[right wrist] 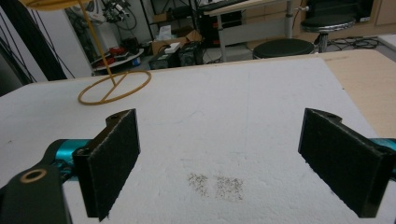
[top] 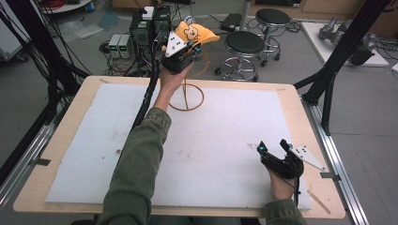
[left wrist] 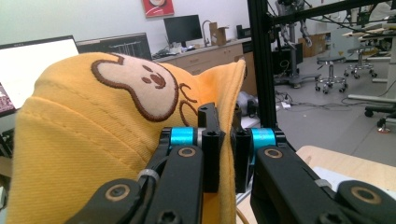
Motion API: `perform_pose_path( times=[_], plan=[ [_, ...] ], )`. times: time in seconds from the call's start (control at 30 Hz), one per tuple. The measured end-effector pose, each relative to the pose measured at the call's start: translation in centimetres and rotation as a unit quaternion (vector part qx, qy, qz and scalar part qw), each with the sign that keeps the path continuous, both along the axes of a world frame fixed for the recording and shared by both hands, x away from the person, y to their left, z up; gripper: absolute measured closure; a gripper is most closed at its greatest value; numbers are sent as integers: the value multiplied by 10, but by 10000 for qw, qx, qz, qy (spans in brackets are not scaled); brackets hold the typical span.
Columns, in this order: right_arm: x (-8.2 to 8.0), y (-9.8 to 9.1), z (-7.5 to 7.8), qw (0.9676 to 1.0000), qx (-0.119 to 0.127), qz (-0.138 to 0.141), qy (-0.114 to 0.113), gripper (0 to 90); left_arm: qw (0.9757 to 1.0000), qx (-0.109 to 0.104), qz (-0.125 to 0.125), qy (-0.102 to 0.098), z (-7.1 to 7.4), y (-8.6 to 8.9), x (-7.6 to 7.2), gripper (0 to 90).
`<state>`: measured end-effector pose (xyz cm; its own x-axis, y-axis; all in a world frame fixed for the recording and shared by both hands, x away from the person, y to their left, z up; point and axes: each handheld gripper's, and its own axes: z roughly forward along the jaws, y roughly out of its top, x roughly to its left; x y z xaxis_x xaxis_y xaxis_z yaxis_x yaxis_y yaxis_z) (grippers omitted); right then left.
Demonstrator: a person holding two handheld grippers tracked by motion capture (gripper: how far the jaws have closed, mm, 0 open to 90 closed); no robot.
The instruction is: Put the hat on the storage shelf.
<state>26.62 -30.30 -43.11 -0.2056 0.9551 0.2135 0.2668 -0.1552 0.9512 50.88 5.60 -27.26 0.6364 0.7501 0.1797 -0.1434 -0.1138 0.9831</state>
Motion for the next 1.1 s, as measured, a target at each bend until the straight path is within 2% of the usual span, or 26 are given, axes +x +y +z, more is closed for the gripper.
perform_pose_path(
  times=[0.27, 0.37, 0.53, 0.67, 0.8, 0.9, 0.93, 1.1],
  plan=[
    [0, -1, 0, 10000, 21, -23, 5, 115, 9998, 75, -97, 149, -16, 3, 0, 870],
    [0, 0, 0, 10000, 2, -52, 12, 115, 9994, 142, -222, 207, -19, 2, -2, 869],
    [0, -1, 0, 10000, 1, -75, 15, 115, 9977, 393, -438, 348, -21, 1, -4, 869],
    [0, 0, -1, 10000, -2, -64, 20, 115, 9952, 656, -567, 463, -25, -1, -5, 868],
    [0, 1, -1, 10000, -16, -58, 21, 115, 9927, 871, -597, 578, -29, -2, -7, 866],
    [0, 1, 0, 10000, -10, -57, 23, 115, 9924, 903, -599, 580, -32, -2, -9, 866],
    [0, 0, -1, 10000, 2, -72, 20, 115, 9928, 820, -618, 622, -36, -3, -9, 865],
    [0, 1, 0, 10000, 7, -65, 26, 115, 9920, 806, -693, 688, -42, -2, -10, 858]
  ],
)
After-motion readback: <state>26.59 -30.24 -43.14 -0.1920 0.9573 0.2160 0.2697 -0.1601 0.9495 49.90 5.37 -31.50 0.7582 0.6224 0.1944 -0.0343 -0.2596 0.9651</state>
